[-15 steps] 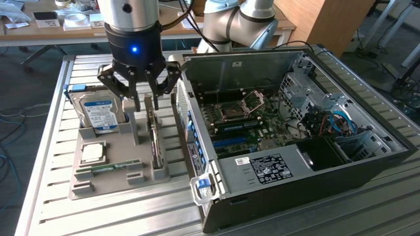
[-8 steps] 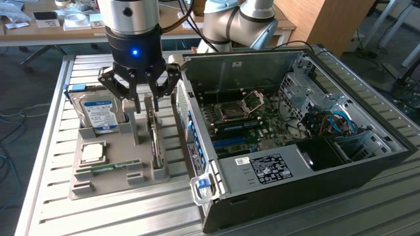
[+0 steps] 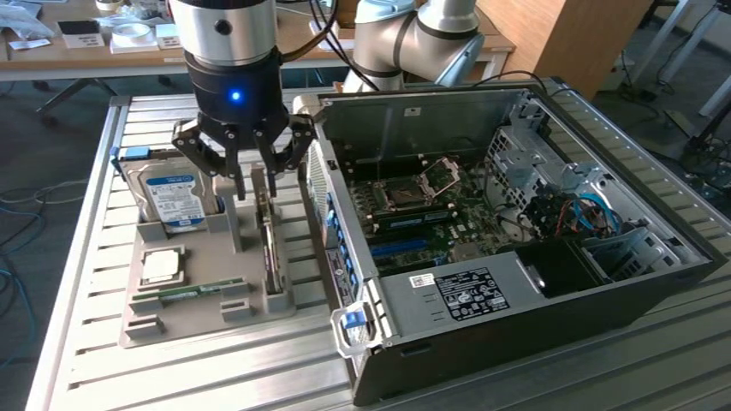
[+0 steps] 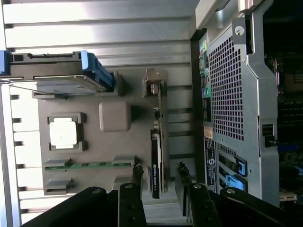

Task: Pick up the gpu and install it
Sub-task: 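Pick up the gpu and move the gpu toward the slot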

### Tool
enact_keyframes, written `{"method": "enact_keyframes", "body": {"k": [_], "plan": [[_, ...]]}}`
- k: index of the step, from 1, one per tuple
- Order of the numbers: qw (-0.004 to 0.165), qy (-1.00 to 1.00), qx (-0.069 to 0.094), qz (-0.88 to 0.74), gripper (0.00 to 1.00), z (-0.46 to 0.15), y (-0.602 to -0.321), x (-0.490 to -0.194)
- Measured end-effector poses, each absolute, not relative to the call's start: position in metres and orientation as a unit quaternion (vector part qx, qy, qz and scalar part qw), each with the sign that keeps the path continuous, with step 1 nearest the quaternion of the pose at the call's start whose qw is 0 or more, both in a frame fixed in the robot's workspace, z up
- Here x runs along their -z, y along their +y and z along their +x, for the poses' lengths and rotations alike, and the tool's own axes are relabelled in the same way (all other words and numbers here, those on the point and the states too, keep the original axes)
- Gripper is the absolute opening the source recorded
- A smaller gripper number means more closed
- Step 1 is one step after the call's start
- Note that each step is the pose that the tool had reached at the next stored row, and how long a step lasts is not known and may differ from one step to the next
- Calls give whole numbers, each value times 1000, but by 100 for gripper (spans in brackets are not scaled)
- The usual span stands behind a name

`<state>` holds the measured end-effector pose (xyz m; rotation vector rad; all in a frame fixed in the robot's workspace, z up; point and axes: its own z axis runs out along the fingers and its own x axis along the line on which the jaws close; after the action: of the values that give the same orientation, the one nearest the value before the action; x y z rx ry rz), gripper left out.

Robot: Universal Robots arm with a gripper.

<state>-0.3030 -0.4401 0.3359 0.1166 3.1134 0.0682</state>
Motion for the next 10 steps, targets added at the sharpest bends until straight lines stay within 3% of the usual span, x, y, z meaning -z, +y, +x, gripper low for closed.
{"method": "enact_keyframes", "body": {"k": [10], "plan": [[13, 999, -22, 37, 42, -303, -440, -319]]}}
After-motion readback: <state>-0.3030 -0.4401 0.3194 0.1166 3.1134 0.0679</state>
